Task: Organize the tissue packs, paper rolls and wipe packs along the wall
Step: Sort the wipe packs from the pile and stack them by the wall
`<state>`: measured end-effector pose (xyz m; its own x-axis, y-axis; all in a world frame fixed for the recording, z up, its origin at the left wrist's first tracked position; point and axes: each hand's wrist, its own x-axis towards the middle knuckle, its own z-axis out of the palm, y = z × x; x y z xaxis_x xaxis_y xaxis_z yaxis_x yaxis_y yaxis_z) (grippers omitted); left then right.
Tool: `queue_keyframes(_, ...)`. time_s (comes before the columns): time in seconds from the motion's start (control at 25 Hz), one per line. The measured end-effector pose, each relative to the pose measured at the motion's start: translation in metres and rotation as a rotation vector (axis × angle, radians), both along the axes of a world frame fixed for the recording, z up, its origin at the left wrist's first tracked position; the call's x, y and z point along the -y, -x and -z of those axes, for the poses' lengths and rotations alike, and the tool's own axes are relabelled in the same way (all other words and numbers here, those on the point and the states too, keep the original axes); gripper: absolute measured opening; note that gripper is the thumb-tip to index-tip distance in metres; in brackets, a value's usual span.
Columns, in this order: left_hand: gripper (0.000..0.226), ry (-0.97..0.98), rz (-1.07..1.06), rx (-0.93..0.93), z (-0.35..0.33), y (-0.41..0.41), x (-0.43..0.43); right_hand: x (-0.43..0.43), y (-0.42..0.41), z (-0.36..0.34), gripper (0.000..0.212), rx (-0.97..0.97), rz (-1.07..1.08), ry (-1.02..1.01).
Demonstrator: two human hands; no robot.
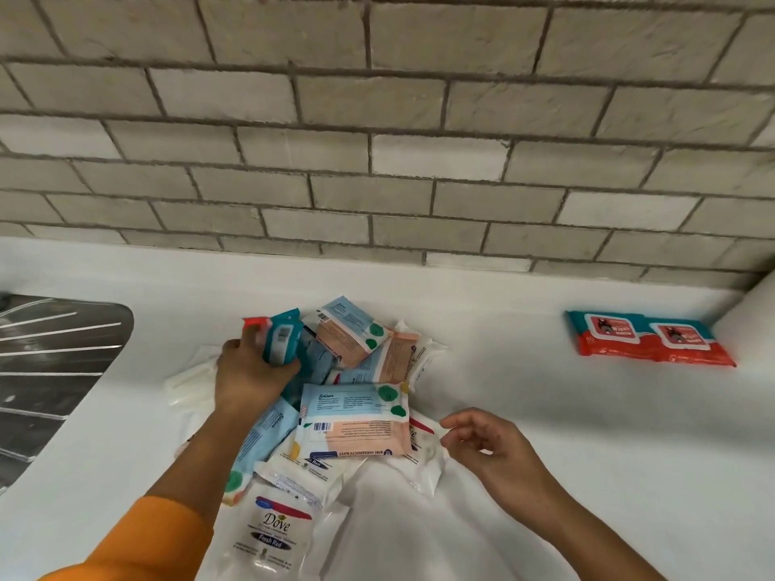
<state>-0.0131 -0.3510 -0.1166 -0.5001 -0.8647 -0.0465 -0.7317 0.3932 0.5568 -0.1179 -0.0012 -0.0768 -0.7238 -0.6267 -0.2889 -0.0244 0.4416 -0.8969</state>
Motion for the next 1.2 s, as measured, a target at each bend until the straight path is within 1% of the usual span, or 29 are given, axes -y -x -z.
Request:
queue_keyframes(0.08,0.086,0.053,-0.017,-0.179,-0.021,-0.008,-0.012,0.003,-0.002,-0.004,0.02,0.014,0.0,0.006)
queue_keyframes(0.12,0.087,0.051,-0.016,-0.273,-0.033,-0.013,-0.018,0.005,-0.004,-0.009,0.021,0.042,0.009,0.023)
queue_keyframes(0.16,0.087,0.007,-0.021,-0.391,-0.046,-0.018,-0.027,0.007,-0.006,-0.014,0.019,0.09,0.02,0.053)
queue_keyframes(0.2,0.084,-0.085,-0.03,-0.526,-0.059,-0.023,-0.038,0.008,-0.008,-0.02,0.016,0.144,0.029,0.088)
queue_keyframes(0.28,0.074,-0.355,-0.007,-0.783,-0.077,-0.031,-0.064,0.012,-0.013,-0.029,0.014,0.247,0.039,0.152)
queue_keyframes(0.32,0.066,-0.53,0.031,-0.895,-0.082,-0.034,-0.077,0.015,-0.017,-0.031,0.018,0.34,0.05,0.196)
queue_keyframes(0.36,0.056,-0.734,0.068,-0.989,-0.084,-0.035,-0.09,0.019,-0.022,-0.03,0.029,0.478,0.077,0.247)
queue_keyframes(0.4,0.045,-0.936,0.075,-1.047,-0.084,-0.036,-0.103,0.022,-0.027,-0.027,0.046,0.641,0.106,0.279)
queue_keyframes(0.44,0.037,-1.105,0.047,-1.052,-0.082,-0.035,-0.117,0.025,-0.033,-0.025,0.061,0.792,0.127,0.283)
queue_keyframes(0.48,0.034,-1.227,0.003,-0.999,-0.08,-0.033,-0.133,0.029,-0.038,-0.024,0.068,0.914,0.137,0.272)
queue_keyframes(0.52,0.036,-1.312,-0.032,-0.933,-0.075,-0.032,-0.149,0.031,-0.044,-0.025,0.067,0.997,0.139,0.261)
queue_keyframes(0.6,0.042,-1.412,-0.053,-0.867,-0.065,-0.032,-0.179,0.032,-0.052,-0.025,0.054,1.078,0.137,0.278)
queue_keyframes(0.64,0.045,-1.412,-0.046,-0.838,-0.062,-0.031,-0.188,0.032,-0.055,-0.025,0.051,1.073,0.152,0.3)
queue_keyframes(0.72,0.046,-1.295,0.007,-0.794,-0.057,-0.03,-0.191,0.028,-0.055,-0.021,0.053,1.006,0.217,0.338)
queue_keyframes(0.8,0.042,-1.15,0.137,-0.748,-0.058,-0.028,-0.18,0.023,-0.052,-0.018,0.055,0.956,0.262,0.399)
queue_keyframes(0.88,0.037,-1.055,0.257,-0.692,-0.063,-0.026,-0.166,0.02,-0.049,-0.018,0.054,0.935,0.287,0.449)
queue_keyframes(0.96,0.037,-1.004,0.336,-0.592,-0.071,-0.024,-0.153,0.019,-0.048,-0.018,0.056,0.922,0.314,0.487)
queue_keyframes(1.08,0.045,-0.919,0.465,-0.377,-0.08,-0.022,-0.125,0.018,-0.048,-0.02,0.057,0.939,0.37,0.528)
queue_keyframes(1.12,0.041,-0.88,0.459,-0.358,-0.077,-0.019,-0.109,0.016,-0.047,-0.022,0.053,0.956,0.39,0.533)
queue_keyframes(1.16,0.035,-0.819,0.405,-0.372,-0.072,-0.014,-0.091,0.015,-0.046,-0.023,0.05,0.97,0.404,0.529)
queue_keyframes(1.2,0.026,-0.723,0.305,-0.382,-0.066,-0.008,-0.071,0.013,-0.045,-0.024,0.048,0.987,0.419,0.523)
